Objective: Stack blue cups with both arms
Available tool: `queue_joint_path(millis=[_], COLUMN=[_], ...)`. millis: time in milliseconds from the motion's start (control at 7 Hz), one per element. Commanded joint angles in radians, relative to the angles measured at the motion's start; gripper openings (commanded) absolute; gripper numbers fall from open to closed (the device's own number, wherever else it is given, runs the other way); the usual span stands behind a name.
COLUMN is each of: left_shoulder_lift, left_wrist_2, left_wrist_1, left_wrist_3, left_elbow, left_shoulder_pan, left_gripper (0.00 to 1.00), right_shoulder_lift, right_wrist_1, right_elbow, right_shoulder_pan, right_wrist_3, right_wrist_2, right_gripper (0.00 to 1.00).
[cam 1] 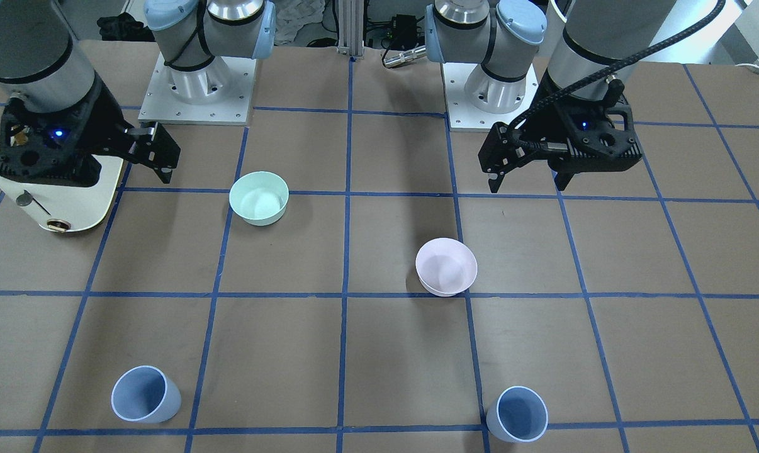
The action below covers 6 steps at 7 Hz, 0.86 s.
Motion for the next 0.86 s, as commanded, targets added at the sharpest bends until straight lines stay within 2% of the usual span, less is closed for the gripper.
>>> queue_joint_path(millis=[0, 286, 429, 571, 714], left_shoulder_lift=[-0.072, -0.312, -0.446, -0.565, -0.652], left_wrist_2=[-0.036, -0.049, -0.049, -0.050, -0.049], left_wrist_1=[0.007, 0.002, 0.045, 0.088, 0.093], left_wrist_3=[-0.009, -0.003, 0.034, 0.046, 0.062], left_elbow=[0.074, 0.316, 0.416, 0.503, 0.553], left_shoulder_pan=[0.000, 0.000, 0.000, 0.000, -0.002], left_gripper=[1.00, 1.00, 1.00, 1.00, 1.00], right_shoulder_lift=[0.083, 0.136, 0.185, 0.238, 0.303], right_wrist_1=[-0.114, -0.248, -0.315, -0.396, -0.415], right_elbow=[-0.018, -0.016, -0.019, -0.038, -0.082], right_shoulder_pan=[-0.068, -0.068, -0.069, -0.069, -0.069], right_wrist_3=[-0.122, -0.153, -0.191, -0.220, -0.237], right_wrist_2=[0.002, 0.013, 0.014, 0.014, 0.016], right_gripper=[1.00, 1.00, 1.00, 1.00, 1.00])
